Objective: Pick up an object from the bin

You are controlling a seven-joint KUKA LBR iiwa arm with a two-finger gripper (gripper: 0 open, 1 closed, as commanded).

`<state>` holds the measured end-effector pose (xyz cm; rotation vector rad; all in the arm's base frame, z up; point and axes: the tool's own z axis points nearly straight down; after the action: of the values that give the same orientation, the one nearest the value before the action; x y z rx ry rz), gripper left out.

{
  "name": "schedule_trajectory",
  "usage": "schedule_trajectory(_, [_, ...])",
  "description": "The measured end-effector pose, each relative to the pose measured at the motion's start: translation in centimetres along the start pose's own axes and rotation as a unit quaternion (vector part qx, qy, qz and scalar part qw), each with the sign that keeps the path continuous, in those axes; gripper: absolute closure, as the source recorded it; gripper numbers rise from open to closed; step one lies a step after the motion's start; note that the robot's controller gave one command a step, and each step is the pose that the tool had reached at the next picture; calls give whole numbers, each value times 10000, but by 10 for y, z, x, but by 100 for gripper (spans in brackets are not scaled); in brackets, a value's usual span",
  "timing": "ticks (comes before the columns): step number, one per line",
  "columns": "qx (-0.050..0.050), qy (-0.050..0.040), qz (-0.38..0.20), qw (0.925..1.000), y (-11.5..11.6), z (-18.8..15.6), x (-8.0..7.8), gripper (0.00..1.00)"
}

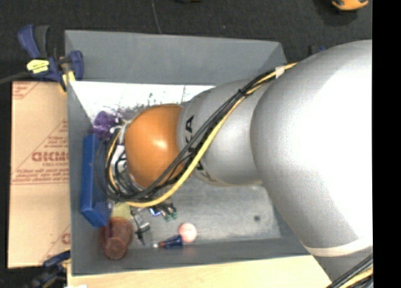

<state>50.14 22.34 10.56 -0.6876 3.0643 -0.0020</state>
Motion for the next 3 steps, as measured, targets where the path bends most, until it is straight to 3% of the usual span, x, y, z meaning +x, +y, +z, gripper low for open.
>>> schedule_trajectory(1, [81,-40,-1397,9902,-33,32,-47,0])
schedule_trajectory(2, [-3,-1,-3635,9316,-32,35,-49,100])
schedule_trajectory(3, [-5,-3,-3630,9318,-31,35,-49,100])
